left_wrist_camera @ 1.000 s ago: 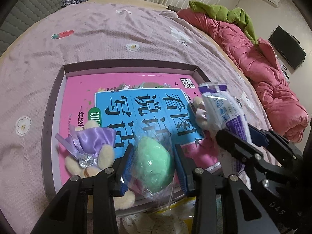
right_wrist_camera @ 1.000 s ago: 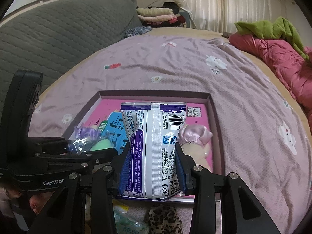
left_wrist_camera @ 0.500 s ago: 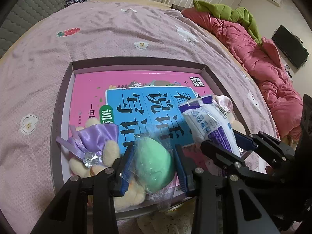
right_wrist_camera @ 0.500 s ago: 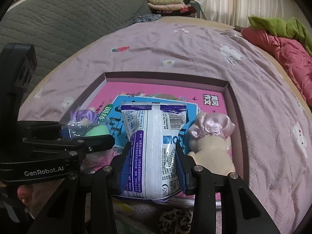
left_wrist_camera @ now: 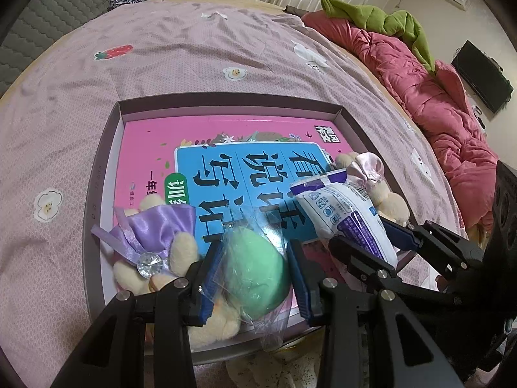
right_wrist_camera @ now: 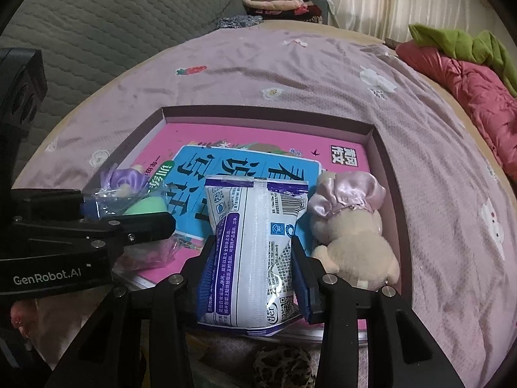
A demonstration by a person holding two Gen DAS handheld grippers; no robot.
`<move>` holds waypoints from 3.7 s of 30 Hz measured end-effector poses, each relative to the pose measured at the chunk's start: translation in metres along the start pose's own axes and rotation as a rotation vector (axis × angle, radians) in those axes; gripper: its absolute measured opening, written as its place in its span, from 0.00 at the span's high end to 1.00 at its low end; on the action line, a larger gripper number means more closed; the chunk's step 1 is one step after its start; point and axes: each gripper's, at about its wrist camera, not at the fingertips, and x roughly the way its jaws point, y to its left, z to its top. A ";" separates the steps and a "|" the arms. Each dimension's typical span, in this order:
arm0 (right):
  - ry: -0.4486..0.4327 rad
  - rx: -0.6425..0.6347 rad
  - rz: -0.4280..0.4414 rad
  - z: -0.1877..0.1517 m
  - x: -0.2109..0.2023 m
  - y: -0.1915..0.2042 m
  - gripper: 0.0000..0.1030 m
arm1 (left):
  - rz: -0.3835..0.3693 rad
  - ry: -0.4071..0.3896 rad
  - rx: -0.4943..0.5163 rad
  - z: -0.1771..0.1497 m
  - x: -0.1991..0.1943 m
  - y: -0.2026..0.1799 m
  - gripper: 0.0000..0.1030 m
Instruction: Organize soft objects
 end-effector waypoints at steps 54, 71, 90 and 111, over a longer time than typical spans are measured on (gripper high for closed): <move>-0.080 0.080 -0.090 -0.034 -0.088 -0.021 0.29 | 0.050 -0.018 0.006 -0.008 -0.034 -0.027 0.50; -0.149 0.087 -0.116 -0.030 -0.121 -0.017 0.29 | 0.075 -0.100 -0.004 -0.009 -0.082 -0.035 0.41; -0.237 0.126 -0.109 -0.028 -0.172 -0.018 0.29 | 0.078 -0.166 -0.041 -0.027 -0.134 -0.029 0.39; -0.279 0.098 -0.126 -0.042 -0.211 -0.006 0.28 | 0.079 -0.184 -0.031 -0.054 -0.164 -0.036 0.39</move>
